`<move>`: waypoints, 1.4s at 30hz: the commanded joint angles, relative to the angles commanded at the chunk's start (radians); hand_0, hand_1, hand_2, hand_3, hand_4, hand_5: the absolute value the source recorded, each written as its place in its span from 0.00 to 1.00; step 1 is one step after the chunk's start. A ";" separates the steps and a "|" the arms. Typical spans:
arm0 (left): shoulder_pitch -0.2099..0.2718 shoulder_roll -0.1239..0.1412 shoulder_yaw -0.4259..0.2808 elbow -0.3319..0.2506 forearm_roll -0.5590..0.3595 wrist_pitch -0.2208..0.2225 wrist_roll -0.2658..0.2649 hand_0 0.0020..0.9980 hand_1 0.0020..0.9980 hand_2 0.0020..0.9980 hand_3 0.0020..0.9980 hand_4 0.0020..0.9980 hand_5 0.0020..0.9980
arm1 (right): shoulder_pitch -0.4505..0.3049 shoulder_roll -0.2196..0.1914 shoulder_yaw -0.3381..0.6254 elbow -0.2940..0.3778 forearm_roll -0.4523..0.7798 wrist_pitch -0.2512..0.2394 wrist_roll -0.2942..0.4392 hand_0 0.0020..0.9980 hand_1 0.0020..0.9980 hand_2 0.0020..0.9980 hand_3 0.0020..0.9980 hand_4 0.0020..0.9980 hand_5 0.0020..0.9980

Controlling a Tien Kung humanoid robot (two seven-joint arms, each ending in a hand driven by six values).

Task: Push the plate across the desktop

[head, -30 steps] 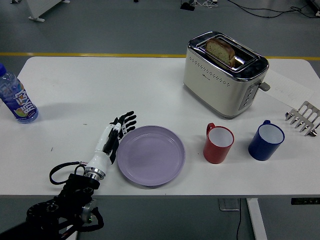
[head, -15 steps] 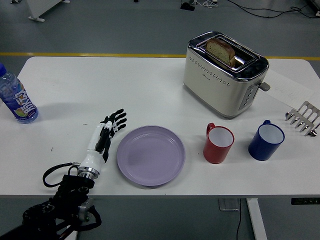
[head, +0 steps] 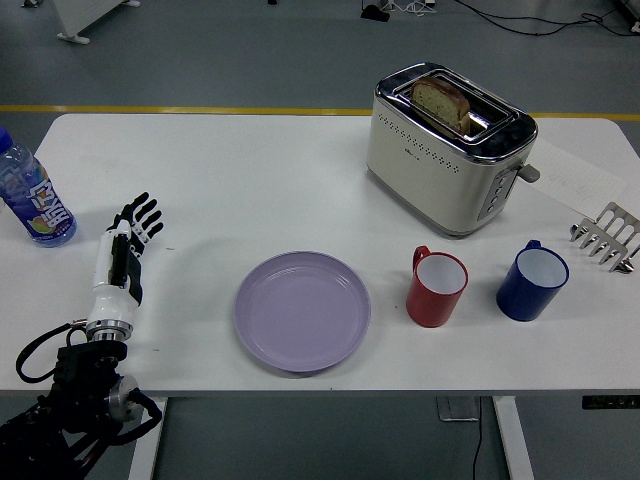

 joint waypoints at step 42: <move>0.247 0.040 -0.864 -0.203 0.133 -0.491 0.553 0.62 0.69 0.68 0.65 0.51 1.00 | 0.010 0.000 -0.021 -0.004 0.048 -0.021 0.006 0.58 0.55 0.61 0.62 0.15 0.64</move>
